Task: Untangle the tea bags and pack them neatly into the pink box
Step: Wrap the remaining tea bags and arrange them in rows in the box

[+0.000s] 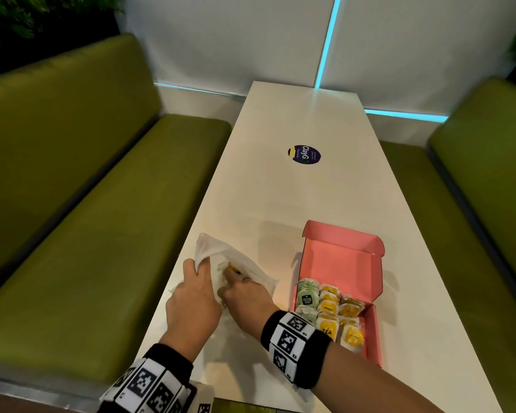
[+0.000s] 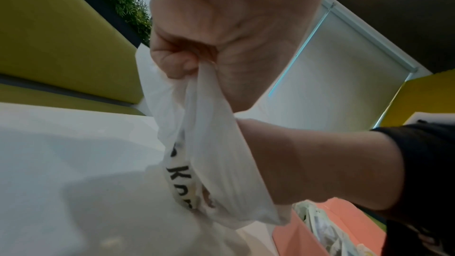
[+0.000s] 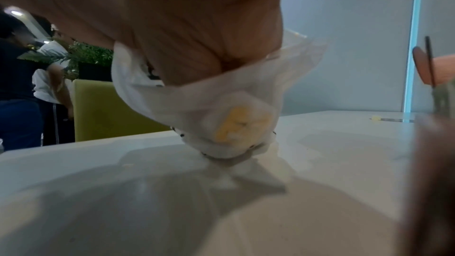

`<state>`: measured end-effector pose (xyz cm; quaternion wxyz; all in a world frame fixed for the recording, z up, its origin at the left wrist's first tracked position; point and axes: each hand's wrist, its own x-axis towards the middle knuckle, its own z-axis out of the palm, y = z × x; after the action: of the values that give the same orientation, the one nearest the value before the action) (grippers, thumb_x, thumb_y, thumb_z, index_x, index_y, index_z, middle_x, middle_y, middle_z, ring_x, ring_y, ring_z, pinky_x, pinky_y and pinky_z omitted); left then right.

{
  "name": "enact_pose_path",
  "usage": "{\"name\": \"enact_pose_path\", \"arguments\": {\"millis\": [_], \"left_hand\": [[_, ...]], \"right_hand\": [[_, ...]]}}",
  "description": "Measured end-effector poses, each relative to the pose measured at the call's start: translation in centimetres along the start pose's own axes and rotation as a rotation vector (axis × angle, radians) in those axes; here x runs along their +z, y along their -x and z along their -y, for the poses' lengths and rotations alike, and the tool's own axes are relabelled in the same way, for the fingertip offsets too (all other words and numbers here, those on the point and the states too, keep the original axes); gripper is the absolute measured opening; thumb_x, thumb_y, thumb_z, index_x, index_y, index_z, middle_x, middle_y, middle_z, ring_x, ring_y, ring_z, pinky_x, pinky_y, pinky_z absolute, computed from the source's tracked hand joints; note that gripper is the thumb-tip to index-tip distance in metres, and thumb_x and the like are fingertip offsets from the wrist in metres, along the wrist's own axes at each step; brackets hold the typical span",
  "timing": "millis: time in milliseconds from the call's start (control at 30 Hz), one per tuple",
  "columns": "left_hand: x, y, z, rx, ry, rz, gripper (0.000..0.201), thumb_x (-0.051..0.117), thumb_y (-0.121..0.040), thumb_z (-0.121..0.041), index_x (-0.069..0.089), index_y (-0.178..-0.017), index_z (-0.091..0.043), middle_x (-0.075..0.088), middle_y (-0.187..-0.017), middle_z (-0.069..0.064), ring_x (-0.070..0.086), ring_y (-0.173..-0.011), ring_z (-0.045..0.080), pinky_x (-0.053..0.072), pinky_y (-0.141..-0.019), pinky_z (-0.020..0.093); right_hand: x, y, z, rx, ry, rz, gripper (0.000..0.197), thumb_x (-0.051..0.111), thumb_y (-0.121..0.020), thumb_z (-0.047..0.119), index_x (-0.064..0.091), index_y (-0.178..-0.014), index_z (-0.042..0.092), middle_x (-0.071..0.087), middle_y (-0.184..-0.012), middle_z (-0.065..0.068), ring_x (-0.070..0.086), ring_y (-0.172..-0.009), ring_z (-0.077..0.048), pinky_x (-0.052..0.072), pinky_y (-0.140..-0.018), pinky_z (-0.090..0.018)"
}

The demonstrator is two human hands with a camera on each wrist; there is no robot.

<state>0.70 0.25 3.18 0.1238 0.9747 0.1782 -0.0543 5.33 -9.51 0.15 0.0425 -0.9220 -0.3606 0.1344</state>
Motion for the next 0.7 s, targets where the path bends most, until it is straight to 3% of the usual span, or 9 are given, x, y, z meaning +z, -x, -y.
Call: {"name": "enact_pose_path", "arguments": {"millis": [167,333,433,533,633,700], "left_hand": [[0.4,-0.3,-0.1,0.014,0.003,0.012,0.067,0.053,-0.084,-0.012,0.016,-0.141,-0.012,0.031,-0.121,0.006,0.061,-0.082,0.025,0.033,-0.055,0.029],[0.9,-0.5,-0.4,0.008,-0.015,-0.018,0.067,0.052,-0.086,-0.013,0.015,-0.142,-0.012,0.032,-0.117,0.006,0.053,-0.070,0.023,0.034,-0.054,0.029],[1.1,-0.4,-0.2,-0.006,-0.005,-0.014,0.068,0.054,-0.084,-0.013,0.017,-0.140,-0.013,0.031,-0.116,0.006,0.058,-0.077,0.024,0.035,-0.055,0.030],[1.5,-0.1,-0.2,-0.018,0.058,-0.031,0.064,0.052,-0.082,-0.011,0.022,-0.138,-0.016,0.031,-0.116,0.005,0.054,-0.081,0.026,0.034,-0.057,0.032],[2.0,0.2,-0.3,-0.034,0.045,-0.052,0.067,0.050,-0.082,-0.007,0.018,-0.140,-0.016,0.031,-0.119,0.005,0.044,-0.075,0.022,0.033,-0.056,0.031],[2.5,0.3,-0.3,-0.048,0.036,-0.081,0.067,0.051,-0.081,-0.008,0.021,-0.140,-0.015,0.030,-0.124,0.005,0.046,-0.077,0.023,0.032,-0.056,0.031]], "right_hand": [[-1.5,0.7,-0.4,-0.059,-0.042,-0.101,0.026,0.046,-0.092,0.004,0.060,-0.114,0.005,0.030,-0.145,-0.013,0.058,-0.097,-0.039,0.044,-0.077,-0.042],[-1.4,1.2,-1.3,-0.065,-0.247,-0.257,0.025,0.049,-0.091,0.007,0.065,-0.110,0.008,0.057,-0.112,-0.011,0.057,-0.096,-0.034,0.044,-0.076,-0.036],[-2.3,2.3,-1.9,-0.010,-0.569,-0.370,0.024,0.061,-0.084,0.007,0.068,-0.107,0.006,0.064,-0.106,-0.011,0.059,-0.097,-0.024,0.041,-0.082,-0.021],[-3.6,3.8,-2.8,0.071,-0.790,-0.503,0.022,0.069,-0.081,0.010,0.071,-0.102,0.007,0.068,-0.101,-0.007,0.058,-0.086,-0.006,0.036,-0.074,-0.004],[-4.4,5.0,-3.7,0.179,-1.100,-0.513,0.018,0.070,-0.080,0.006,0.071,-0.098,0.012,0.068,-0.092,0.002,0.060,-0.086,-0.008,0.044,-0.077,-0.013],[-5.0,5.6,-4.0,0.180,-1.310,-0.506,0.019,0.068,-0.080,0.001,0.070,-0.093,0.015,0.069,-0.089,0.001,0.063,-0.085,-0.012,0.049,-0.079,-0.022]]}}
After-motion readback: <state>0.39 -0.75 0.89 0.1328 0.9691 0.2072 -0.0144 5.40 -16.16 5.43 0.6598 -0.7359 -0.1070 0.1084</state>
